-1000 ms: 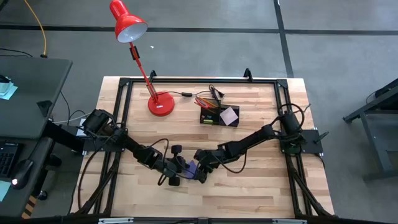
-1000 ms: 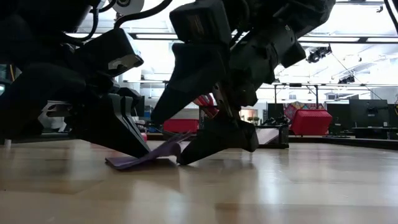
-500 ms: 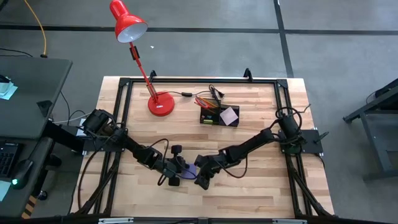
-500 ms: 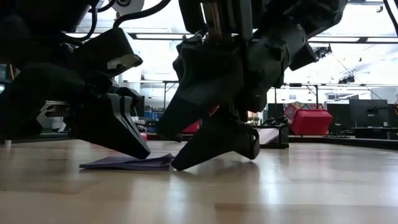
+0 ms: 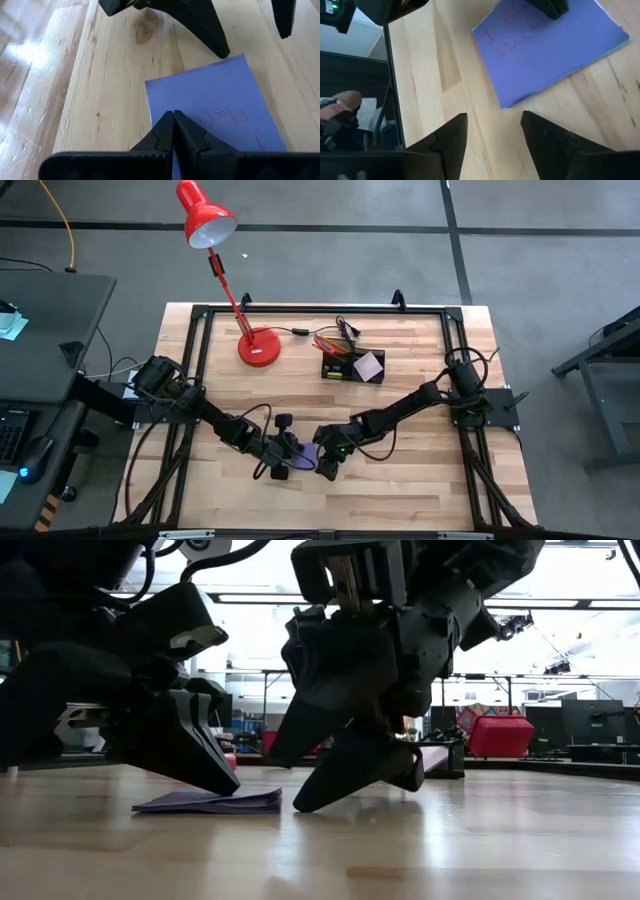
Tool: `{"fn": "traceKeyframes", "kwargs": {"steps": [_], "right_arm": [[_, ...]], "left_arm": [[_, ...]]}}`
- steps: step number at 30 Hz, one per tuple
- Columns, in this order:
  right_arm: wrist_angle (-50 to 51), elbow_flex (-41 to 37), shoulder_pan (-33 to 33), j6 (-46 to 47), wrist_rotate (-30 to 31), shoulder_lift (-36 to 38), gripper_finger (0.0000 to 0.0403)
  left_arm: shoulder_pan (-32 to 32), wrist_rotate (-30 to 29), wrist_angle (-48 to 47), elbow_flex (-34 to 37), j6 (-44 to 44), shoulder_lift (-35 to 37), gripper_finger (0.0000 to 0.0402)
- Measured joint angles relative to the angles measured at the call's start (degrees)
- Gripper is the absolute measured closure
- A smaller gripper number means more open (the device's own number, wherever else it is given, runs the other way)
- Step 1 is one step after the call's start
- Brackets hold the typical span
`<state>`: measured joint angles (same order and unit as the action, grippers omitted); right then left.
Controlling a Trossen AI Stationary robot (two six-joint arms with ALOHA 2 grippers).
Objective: Pick and place office supplies into organizer
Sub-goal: Put the blue sticky notes into the desk organizer
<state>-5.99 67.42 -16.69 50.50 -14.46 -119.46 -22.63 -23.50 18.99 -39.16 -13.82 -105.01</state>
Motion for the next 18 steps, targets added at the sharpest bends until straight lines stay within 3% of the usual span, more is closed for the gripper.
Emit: {"fn": "traceKeyframes", "kwargs": {"steps": [12,18], "right_arm": [[1.6,0.0,0.4,-1.6,0.6,0.0,0.0203],[1.6,-0.1,0.5,-1.9,1.4,0.0,0.0202]], "left_arm": [[-2.8,-1.8,-1.9,-2.6,2.1,0.8,0.0401],[-5.4,-2.4,-24.1,-10.8,-0.1,1.7,0.0401]]}}
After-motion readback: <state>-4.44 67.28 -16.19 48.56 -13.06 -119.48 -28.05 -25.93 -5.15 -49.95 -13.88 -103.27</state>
